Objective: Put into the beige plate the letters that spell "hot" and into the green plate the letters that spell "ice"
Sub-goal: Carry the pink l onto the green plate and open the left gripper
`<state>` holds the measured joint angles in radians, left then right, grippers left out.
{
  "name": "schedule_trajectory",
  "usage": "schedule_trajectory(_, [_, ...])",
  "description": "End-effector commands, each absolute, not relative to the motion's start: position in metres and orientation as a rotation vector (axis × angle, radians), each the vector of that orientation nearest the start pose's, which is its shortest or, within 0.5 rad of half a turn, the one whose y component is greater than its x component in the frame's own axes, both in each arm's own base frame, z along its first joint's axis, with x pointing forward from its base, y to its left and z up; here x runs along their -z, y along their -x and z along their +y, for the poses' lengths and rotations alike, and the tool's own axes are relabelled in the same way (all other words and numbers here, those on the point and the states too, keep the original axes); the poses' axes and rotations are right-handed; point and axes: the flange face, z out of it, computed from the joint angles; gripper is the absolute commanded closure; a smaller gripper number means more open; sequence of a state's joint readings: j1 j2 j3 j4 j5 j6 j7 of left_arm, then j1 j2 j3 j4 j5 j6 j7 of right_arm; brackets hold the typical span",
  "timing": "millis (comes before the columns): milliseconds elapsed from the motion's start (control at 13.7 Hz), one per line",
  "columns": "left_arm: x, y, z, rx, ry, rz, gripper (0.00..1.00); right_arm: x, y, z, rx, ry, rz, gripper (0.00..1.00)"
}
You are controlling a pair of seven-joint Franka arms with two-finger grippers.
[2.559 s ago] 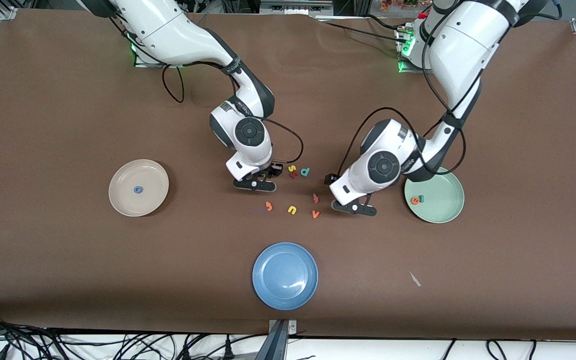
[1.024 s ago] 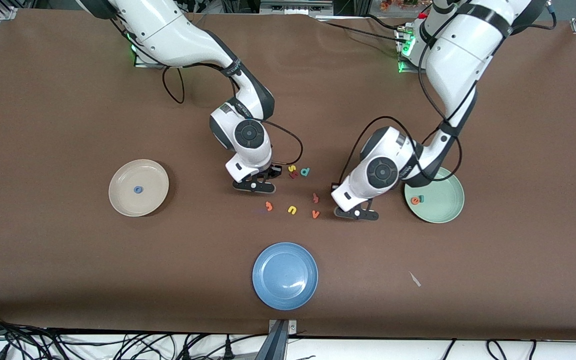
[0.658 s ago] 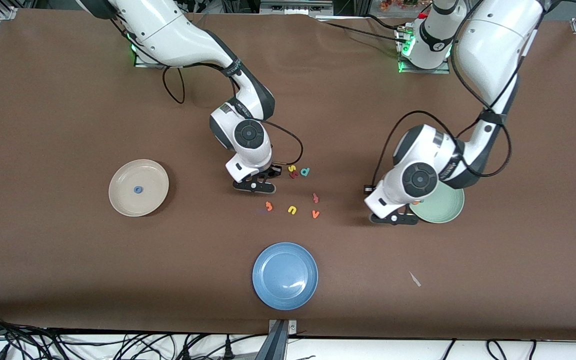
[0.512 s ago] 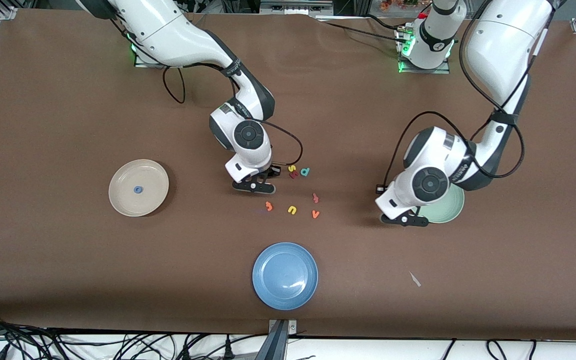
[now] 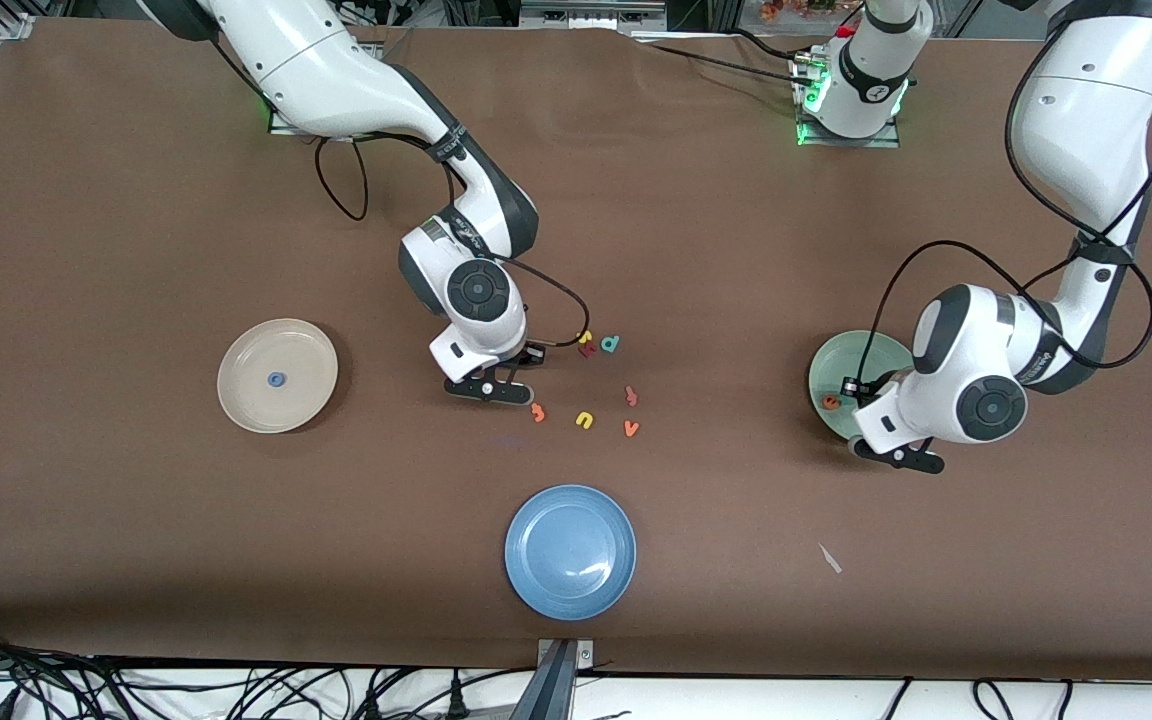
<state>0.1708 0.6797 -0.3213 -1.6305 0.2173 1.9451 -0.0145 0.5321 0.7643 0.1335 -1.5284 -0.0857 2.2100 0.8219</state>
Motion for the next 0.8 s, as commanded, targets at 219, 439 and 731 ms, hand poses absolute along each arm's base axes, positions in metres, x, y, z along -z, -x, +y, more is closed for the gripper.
schedule_trajectory(219, [-0.219,-0.647,-0.072,-0.498,3.07,0.384,0.0,-0.217,-0.559,0.408,-0.182,3.172,0.349,0.12])
schedule_trajectory(439, [-0.258,-0.649,-0.096,-0.442,3.069,0.405,0.0,-0.225,-0.559,0.38,-0.2,3.209,0.413,0.06])
schedule_trajectory(731, [-0.351,-0.648,-0.117,-0.37,3.046,0.44,0.0,-0.245,-0.541,0.334,-0.182,3.159,0.612,0.04])
